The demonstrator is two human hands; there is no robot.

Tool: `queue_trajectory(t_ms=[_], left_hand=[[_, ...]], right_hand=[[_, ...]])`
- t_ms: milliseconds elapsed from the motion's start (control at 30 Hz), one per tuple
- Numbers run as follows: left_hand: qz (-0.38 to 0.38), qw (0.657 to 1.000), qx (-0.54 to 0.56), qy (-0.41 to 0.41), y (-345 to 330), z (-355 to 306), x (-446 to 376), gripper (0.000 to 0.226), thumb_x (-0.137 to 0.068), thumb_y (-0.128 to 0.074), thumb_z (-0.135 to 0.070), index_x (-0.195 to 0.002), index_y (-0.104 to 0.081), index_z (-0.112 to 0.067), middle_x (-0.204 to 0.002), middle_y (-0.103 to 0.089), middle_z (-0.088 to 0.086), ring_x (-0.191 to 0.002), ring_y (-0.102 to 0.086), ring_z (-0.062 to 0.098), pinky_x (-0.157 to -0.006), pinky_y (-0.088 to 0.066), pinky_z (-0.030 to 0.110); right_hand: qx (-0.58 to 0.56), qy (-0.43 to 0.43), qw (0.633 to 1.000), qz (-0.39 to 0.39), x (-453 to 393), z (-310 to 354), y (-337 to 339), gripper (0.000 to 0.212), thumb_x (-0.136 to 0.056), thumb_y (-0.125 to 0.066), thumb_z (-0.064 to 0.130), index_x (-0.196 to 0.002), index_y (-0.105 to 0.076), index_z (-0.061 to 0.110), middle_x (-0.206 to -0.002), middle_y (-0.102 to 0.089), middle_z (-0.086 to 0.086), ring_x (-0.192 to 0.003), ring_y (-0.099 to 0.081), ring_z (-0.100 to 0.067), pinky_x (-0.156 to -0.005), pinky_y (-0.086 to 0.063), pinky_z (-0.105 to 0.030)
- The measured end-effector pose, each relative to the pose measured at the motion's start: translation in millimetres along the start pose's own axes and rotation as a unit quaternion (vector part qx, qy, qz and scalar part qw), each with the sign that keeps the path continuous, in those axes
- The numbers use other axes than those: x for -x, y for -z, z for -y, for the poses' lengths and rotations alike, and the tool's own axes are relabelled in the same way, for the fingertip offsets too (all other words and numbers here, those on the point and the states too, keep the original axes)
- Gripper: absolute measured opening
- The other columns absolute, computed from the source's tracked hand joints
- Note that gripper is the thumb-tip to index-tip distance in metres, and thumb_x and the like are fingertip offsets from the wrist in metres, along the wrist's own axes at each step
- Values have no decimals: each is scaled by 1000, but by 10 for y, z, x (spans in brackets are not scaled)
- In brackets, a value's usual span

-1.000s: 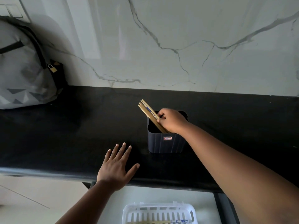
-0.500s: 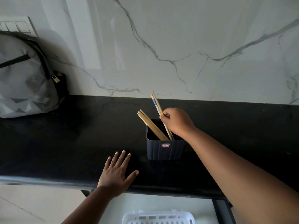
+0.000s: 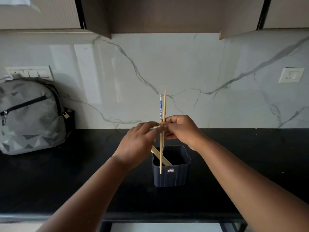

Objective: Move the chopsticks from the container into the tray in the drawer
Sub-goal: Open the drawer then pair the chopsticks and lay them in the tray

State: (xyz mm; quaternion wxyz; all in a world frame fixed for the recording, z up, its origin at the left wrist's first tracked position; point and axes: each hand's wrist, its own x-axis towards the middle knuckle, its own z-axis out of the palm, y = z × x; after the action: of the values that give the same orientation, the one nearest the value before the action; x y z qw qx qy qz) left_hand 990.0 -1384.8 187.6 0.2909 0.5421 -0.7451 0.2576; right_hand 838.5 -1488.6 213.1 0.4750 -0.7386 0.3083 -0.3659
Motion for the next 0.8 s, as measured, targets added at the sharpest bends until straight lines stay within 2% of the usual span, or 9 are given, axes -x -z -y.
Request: queue_trajectory(t_ms=[133,267,367,500,567,667,733,800], left_hand=[[-20,993,-59,-100,-23,49,132,48,-68,-85,-3,-112,-71,-15,-113,-69,13,-94,-68,32,-73,-55,38],[-39,983,-78,-163,-105,75,207,32,-74,-83,-12,-104,-75,-20,-113,-71,6,-102,-67,28,-75,-52,36],[-68,977,-66,-189,-104,86,234,17,-84,-72,-16,-100,-76,-22,-111,-72,3,-107,-67,26,-78,-52,35],[-75,980,-21,-182,-66,59,244,13,-88,-68,-19,-97,-77,-18,-105,-74,1,-103,-69,23,-80,-54,34],[-64,990,36,-120,-52,21,254,20,-90,-60,-24,-96,-76,-13,-96,-75,2,-90,-71,23,-72,-56,36],[-57,982,172,58,-30,-32,243,17,-90,-64,-22,-99,-75,-13,-84,-71,0,-75,-67,18,-64,-55,38],[-56,949,265,163,-51,-45,218,13,-87,-70,-18,-99,-75,-19,-83,-72,-6,-77,-66,12,-71,-55,34],[-34,880,387,274,-40,-67,169,13,-87,-70,-19,-97,-76,-25,-83,-75,-3,-81,-69,14,-75,-57,32]], right_hand=[[-50,-33,998,14,143,35,-14,9,-90,-67,17,-86,-72,12,-73,-75,-3,-69,-73,-15,-63,-59,-27],[-75,-47,996,29,237,56,-57,9,-91,-66,14,-91,-71,6,-73,-75,-6,-68,-74,-18,-59,-58,-26],[-62,-48,997,22,283,47,-108,10,-91,-66,15,-91,-72,7,-75,-75,-7,-70,-73,-19,-63,-60,-29],[-80,-54,995,23,329,34,-142,11,-89,-69,17,-92,-73,7,-76,-75,-6,-72,-73,-19,-64,-60,-29],[-92,-49,994,20,342,33,-149,12,-87,-71,14,-95,-74,6,-80,-76,-7,-73,-73,-19,-66,-60,-27],[-109,-50,992,28,364,30,-151,10,-91,-65,8,-96,-73,6,-79,-77,-4,-75,-74,-18,-63,-58,-24],[-108,-50,992,30,382,35,-144,11,-92,-62,8,-95,-72,11,-76,-77,-2,-73,-74,-16,-60,-57,-22],[-108,-48,993,22,388,35,-140,11,-92,-64,9,-94,-73,15,-75,-76,1,-72,-74,-15,-60,-57,-22]])
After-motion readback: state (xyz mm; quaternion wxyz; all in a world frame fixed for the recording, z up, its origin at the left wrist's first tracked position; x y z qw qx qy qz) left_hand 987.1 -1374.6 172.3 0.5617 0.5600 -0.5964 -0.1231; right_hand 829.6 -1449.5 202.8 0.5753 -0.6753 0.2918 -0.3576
